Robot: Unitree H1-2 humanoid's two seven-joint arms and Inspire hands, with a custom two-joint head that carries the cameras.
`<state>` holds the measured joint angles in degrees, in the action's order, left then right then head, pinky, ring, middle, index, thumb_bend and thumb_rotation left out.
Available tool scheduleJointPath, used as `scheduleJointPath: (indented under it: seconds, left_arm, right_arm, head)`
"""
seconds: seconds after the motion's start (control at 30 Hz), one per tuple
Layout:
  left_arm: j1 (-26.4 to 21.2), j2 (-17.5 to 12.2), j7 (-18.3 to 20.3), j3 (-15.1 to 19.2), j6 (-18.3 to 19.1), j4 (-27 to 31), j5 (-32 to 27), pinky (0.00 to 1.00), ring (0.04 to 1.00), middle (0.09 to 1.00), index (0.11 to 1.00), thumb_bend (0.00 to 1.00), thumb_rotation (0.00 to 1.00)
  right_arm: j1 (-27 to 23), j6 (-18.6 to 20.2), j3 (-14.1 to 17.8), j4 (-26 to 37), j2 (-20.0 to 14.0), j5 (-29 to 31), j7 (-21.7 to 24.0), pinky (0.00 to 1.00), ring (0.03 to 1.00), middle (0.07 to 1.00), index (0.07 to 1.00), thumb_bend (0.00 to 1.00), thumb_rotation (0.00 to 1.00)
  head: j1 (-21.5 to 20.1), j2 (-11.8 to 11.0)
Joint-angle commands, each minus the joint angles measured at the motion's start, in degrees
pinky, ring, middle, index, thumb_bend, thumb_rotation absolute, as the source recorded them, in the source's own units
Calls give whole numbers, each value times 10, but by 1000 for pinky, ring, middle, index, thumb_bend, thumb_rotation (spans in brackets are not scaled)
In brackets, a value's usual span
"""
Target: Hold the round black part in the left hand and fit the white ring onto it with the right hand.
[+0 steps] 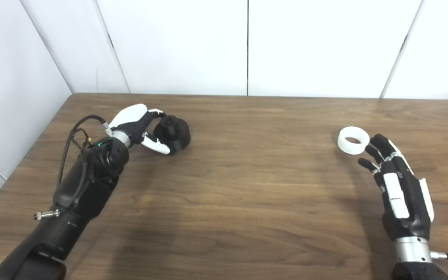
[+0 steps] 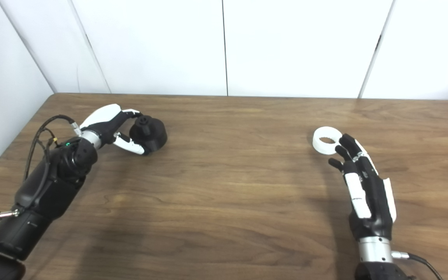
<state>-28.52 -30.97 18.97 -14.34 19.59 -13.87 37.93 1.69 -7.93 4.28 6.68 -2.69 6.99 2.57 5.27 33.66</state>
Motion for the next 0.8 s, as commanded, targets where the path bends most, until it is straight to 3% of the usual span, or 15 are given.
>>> scheduleJointPath:
  seconds: [0.0,0.77]
  left_arm:
    - [-30,-10,-24,6,-14,-4,4,827,950,911,841,908,266]
    - [-34,-12,-18,-4,-26,-26,2,792,938,894,823,913,293]
  right_arm:
    - [35,-6,-4,-29,13,5,0,790,887,895,857,596,733]
    - [38,-7,-4,-21,10,9,4,799,893,906,865,593,753]
  head:
    - [0,0]
    - [-2,2]
